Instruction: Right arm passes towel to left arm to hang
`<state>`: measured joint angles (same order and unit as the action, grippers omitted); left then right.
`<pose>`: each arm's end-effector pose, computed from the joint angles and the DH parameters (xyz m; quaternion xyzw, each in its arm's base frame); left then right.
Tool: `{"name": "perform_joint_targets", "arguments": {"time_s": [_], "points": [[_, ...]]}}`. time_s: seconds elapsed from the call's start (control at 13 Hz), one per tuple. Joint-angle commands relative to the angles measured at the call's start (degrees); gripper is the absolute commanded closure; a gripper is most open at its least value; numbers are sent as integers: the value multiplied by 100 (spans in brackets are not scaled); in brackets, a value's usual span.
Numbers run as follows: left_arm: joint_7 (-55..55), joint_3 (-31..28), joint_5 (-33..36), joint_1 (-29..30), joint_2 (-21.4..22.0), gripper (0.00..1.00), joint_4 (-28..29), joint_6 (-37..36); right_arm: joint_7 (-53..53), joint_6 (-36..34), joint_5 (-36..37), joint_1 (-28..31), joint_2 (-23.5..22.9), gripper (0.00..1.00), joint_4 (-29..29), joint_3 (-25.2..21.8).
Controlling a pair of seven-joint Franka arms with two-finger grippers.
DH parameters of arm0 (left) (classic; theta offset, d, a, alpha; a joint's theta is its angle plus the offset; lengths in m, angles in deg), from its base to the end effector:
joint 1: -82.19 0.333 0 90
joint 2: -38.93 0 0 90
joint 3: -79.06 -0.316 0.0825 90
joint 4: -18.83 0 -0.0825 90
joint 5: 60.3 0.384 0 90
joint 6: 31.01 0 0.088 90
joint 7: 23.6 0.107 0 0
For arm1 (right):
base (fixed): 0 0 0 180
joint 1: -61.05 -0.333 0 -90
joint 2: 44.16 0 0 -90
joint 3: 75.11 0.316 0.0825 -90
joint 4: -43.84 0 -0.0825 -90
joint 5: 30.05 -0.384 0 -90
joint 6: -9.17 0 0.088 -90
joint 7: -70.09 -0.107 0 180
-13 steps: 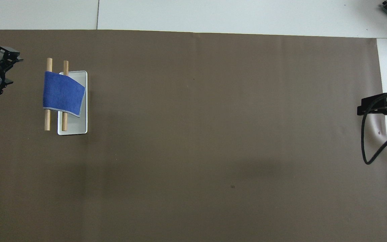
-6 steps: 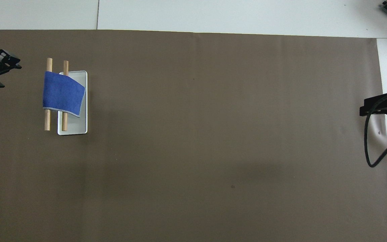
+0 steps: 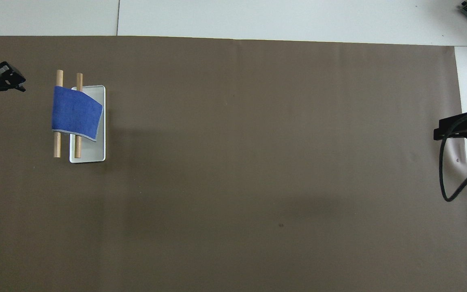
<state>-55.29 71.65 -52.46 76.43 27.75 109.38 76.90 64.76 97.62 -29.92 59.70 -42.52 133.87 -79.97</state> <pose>0.6334 0.0219 0.5347 -0.9590 -0.2670 -0.0729 0.0617 0.5420 -0.0342 0.6375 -0.9970 0.0771 -0.0005 0.0001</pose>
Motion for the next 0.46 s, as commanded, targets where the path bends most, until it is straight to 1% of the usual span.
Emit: {"name": "perform_joint_targets", "arguments": {"time_s": [0.0,0.15,0.23,0.38], "points": [[688,117,60,5,-139,25,-572,-909,111,-74,41,3,12,0,-2,-6],[1040,222,-28,13,-78,25,-723,-1481,102,-74,41,3,3,0,-2,-6],[1190,283,-133,5,27,25,-775,-1744,102,-74,41,3,12,0,-2,-6],[1340,564,-186,5,177,24,-863,-2150,102,-74,41,3,12,0,-2,-6]]}}
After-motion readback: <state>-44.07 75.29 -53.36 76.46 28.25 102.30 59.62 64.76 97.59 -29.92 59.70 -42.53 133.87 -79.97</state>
